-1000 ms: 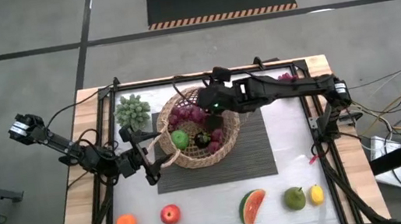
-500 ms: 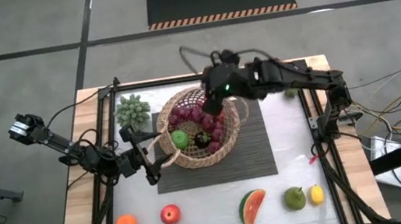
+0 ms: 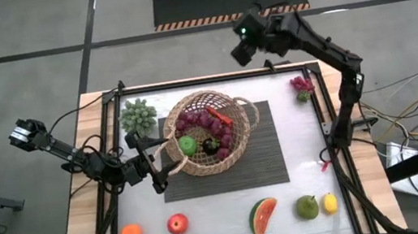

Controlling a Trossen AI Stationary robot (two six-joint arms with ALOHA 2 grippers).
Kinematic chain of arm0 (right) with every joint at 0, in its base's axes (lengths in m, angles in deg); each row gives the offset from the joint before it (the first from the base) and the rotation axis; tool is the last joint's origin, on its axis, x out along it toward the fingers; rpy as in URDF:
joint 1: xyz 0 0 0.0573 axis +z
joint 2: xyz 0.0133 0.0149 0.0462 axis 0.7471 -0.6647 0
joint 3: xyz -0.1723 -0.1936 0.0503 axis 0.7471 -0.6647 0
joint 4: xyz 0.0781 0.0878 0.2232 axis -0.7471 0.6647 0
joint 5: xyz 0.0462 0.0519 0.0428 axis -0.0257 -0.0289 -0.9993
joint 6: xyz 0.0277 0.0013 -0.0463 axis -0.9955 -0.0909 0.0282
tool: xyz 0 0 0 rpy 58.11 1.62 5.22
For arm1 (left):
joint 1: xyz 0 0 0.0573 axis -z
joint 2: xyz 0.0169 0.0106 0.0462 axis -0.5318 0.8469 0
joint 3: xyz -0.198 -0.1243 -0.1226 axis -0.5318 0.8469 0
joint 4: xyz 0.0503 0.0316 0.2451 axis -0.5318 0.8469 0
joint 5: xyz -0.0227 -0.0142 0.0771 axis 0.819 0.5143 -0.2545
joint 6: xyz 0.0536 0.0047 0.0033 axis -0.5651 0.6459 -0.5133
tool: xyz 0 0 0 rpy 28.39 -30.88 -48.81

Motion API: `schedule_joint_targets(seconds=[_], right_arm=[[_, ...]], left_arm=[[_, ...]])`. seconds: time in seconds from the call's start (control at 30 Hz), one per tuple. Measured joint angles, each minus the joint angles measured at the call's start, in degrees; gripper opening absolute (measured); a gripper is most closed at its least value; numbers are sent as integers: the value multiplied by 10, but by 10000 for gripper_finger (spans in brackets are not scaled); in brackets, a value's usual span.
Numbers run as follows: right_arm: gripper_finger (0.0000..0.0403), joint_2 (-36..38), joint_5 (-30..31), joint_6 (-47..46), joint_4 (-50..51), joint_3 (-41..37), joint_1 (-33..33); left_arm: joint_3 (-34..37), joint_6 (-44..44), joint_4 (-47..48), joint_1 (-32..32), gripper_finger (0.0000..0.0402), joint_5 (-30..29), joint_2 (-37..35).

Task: Build produce basket
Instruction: Put the purple grapes into the brown basket

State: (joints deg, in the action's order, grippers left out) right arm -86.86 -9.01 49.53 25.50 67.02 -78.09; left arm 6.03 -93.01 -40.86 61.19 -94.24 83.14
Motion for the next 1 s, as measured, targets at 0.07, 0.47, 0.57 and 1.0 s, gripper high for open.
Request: schedule_joint_targets(seconds=[0.07,0.47,0.57,1.0], right_arm=[[176,-1,7,3,6,-6,-29],[207,-4,-120,-84,95,-126,-170],[240,-5,-123,-106,100,-175,-182],[285,-5,-164,-153,103,-364,-192]], left_arm=[[0,-1,0,0,306,0,0],[1,-2,0,0,306,0,0],[1,-2,0,0,306,-1,0],[2,-2,0,0,306,-2,0]])
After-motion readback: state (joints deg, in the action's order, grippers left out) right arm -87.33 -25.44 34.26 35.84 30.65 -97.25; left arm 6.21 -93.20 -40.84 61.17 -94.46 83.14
